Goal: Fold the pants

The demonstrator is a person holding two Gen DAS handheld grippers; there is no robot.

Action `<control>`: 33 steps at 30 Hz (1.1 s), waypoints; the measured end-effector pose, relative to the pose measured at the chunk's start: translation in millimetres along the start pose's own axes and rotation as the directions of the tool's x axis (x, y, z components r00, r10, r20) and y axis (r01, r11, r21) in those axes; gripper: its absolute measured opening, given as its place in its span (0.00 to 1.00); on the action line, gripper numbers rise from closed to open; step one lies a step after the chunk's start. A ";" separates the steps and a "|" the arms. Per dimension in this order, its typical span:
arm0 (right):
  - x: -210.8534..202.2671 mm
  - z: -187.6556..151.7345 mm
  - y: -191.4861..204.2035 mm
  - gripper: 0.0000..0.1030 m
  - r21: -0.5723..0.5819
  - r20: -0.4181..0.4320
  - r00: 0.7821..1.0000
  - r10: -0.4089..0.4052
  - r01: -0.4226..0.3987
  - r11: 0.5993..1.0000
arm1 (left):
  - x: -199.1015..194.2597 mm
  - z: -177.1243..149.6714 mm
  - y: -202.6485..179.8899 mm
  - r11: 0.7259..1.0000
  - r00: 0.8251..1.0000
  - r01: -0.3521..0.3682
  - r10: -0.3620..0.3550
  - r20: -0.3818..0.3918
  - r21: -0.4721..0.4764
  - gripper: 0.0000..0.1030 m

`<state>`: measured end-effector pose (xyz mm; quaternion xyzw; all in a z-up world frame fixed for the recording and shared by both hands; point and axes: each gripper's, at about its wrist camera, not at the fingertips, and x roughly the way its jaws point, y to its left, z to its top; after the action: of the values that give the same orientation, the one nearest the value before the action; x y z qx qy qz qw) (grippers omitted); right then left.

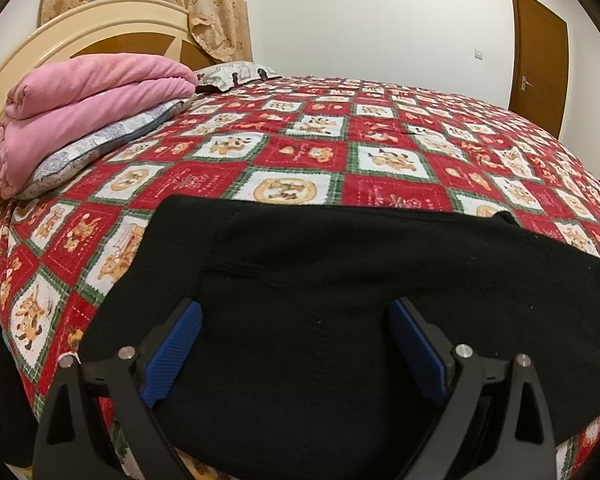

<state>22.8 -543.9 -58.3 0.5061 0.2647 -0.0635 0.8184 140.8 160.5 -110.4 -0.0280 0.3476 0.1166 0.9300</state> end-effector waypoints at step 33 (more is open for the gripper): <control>77.4 -138.5 145.0 0.19 -0.636 -0.337 0.919 -0.206 -0.061 0.769 | -81.3 -16.8 -233.8 0.802 0.894 0.422 -0.445 -0.049 0.424 0.95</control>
<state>91.6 -342.3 -29.7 0.1915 0.4464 0.0988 0.8685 125.9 -84.9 -76.8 0.0989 0.3239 -0.1764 0.9242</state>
